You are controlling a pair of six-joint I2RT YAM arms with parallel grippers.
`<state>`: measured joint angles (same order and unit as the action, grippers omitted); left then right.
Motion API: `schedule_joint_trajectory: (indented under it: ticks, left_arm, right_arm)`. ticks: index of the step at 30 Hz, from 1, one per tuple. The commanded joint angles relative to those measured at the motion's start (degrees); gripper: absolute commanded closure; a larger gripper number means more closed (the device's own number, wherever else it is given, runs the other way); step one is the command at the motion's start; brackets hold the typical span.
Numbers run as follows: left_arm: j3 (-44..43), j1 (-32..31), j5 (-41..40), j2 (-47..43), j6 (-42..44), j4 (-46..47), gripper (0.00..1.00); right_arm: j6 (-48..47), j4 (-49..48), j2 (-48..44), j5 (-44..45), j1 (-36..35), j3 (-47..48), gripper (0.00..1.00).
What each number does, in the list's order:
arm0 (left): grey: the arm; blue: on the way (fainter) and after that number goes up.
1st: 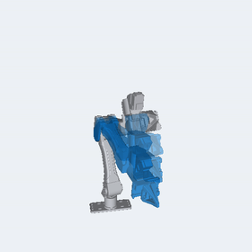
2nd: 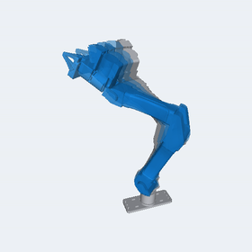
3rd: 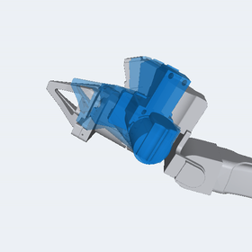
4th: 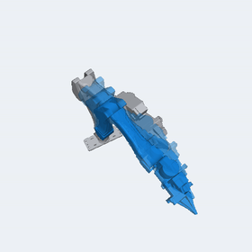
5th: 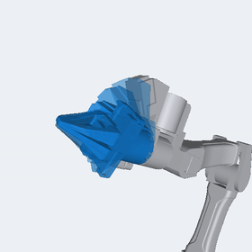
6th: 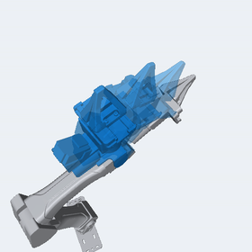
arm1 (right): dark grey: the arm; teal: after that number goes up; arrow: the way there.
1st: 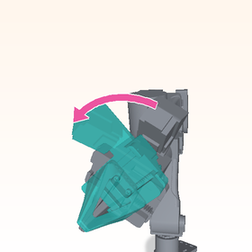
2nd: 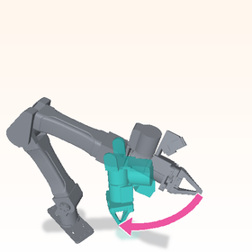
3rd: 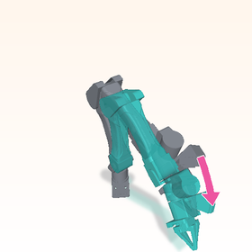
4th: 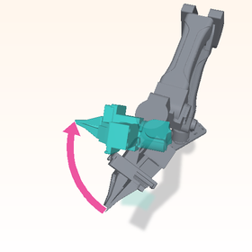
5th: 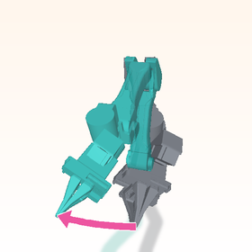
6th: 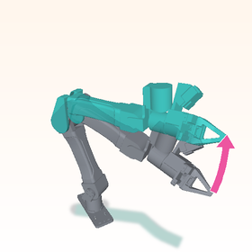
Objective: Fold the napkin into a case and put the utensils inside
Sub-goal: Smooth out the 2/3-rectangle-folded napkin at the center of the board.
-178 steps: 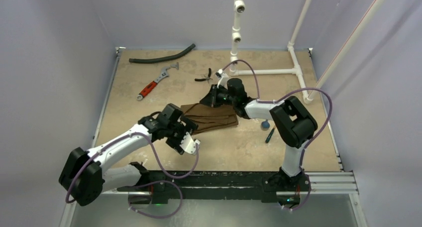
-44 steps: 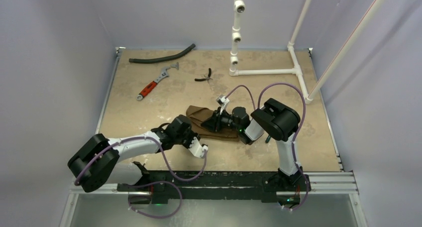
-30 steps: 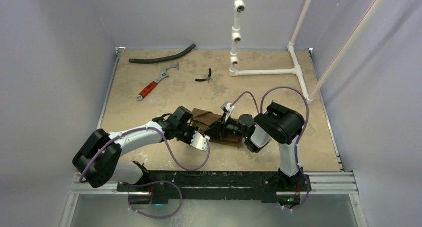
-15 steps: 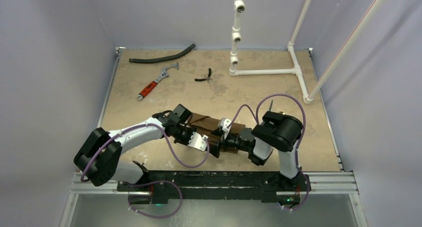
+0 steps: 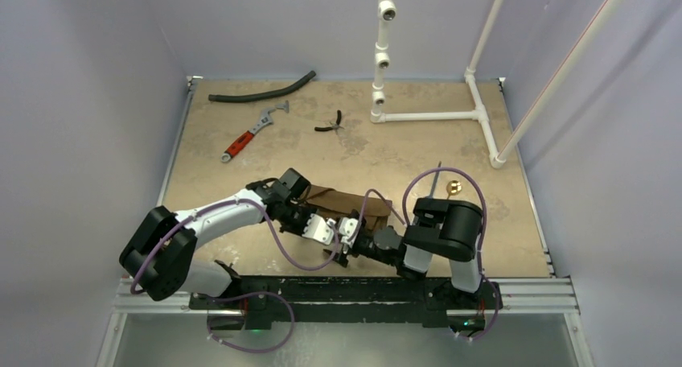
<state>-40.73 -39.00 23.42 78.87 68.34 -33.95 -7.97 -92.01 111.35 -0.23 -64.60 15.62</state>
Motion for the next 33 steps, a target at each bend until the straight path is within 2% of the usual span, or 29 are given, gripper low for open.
schedule_joint_trajectory:
  ticks: [1,15,20,22,26,27,28,29,32,33]
  left_arm:
    - [-2.32,0.26,1.63,-0.47,0.51,-0.91,1.0]
    - [-5.15,0.29,1.98,-1.13,0.6,-2.8,1.0]
    - [-4.35,0.28,2.23,-1.69,0.74,-3.46,0.99]
    - [-2.24,0.31,2.05,-3.39,-0.78,-0.8,0.78]
    - [3.33,0.27,1.06,-8.81,-0.57,5.53,0.68]
    - [4.29,0.3,0.49,-10.22,-0.65,6.92,0.62]
    - [5.08,0.25,-0.42,-11.79,-1.27,8.63,0.46]
    - [5.93,0.24,-1.23,-13.31,-1.62,10.2,0.37]
    - [7.45,0.53,-2.09,-17.24,-1.84,11.69,0.3]
    - [7.58,0.53,-2.2,-18.17,-1.83,11.41,0.24]
  right_arm:
    - [-9.58,-25.9,-2.77,9.42,-4.31,-1.93,0.02]
    - [-17.17,-28.76,7.46,14.68,-9.87,7.65,0.02]
    - [-18.49,-28.77,5.32,17.45,-10.36,5.75,0.02]
    - [-18.13,-28.79,3.16,18.74,-10.51,4.37,0.02]
    - [-16.67,-28.8,-0.72,19.46,-10.72,1.67,0.02]
    - [-16.14,-28.76,-1.61,19.48,-10.68,0.84,0.02]
    - [-15.36,-28.76,-2.4,19.66,-10.72,-0.17,0.02]
    - [-13.93,-28.8,-3.27,20.05,-10.68,-1.21,0.02]
    - [-9.31,-28.79,-4.83,20.93,-10.68,-3.63,0.02]
    - [-8.68,-28.79,-5.27,21.01,-10.78,-4.0,0.02]
